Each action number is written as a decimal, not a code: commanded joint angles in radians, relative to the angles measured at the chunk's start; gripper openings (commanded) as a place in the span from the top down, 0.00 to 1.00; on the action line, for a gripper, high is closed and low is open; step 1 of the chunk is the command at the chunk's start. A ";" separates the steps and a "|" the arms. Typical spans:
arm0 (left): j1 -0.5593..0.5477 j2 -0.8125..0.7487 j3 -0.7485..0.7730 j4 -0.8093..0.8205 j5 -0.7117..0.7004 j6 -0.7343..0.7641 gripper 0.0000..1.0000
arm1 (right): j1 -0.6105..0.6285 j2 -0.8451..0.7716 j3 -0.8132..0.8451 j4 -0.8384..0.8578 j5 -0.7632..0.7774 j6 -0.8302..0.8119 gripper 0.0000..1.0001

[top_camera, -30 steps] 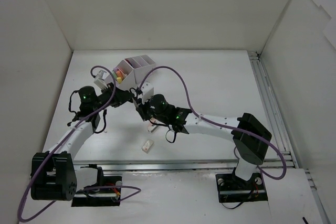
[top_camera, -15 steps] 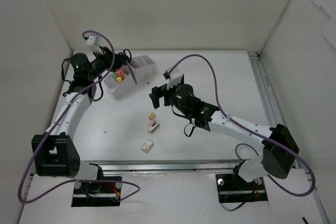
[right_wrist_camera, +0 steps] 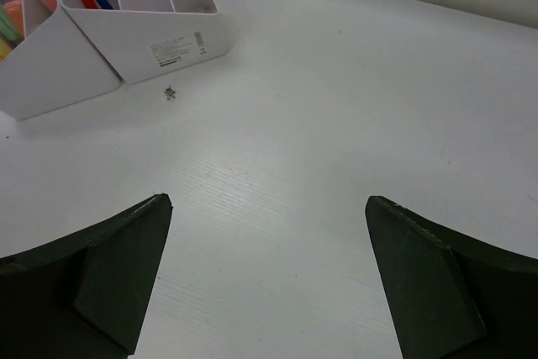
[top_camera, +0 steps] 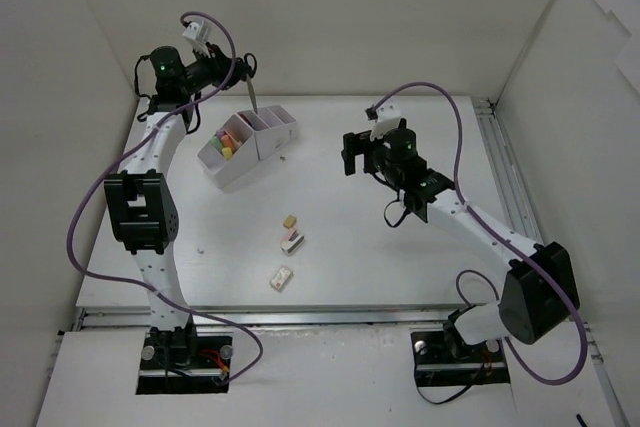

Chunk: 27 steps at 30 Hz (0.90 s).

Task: Sort the stationery into containers
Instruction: Place the scissors in the storage box.

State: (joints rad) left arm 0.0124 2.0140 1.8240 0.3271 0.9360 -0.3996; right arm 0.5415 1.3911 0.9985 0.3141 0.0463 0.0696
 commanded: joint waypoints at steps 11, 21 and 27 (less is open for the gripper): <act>-0.121 0.193 0.307 0.020 -0.359 0.144 1.00 | -0.135 0.045 0.186 -0.116 -0.111 0.012 0.02; -0.190 0.192 0.238 -0.025 -0.588 0.283 1.00 | -0.193 0.095 0.219 -0.125 -0.131 0.029 0.02; -0.190 0.123 0.083 0.044 -0.612 0.265 1.00 | -0.204 0.118 0.218 -0.129 -0.155 0.050 0.02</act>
State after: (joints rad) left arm -0.1955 2.2578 1.9354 0.2703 0.3798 -0.1524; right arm 0.3462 1.5093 1.1664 0.1432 -0.0818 0.0986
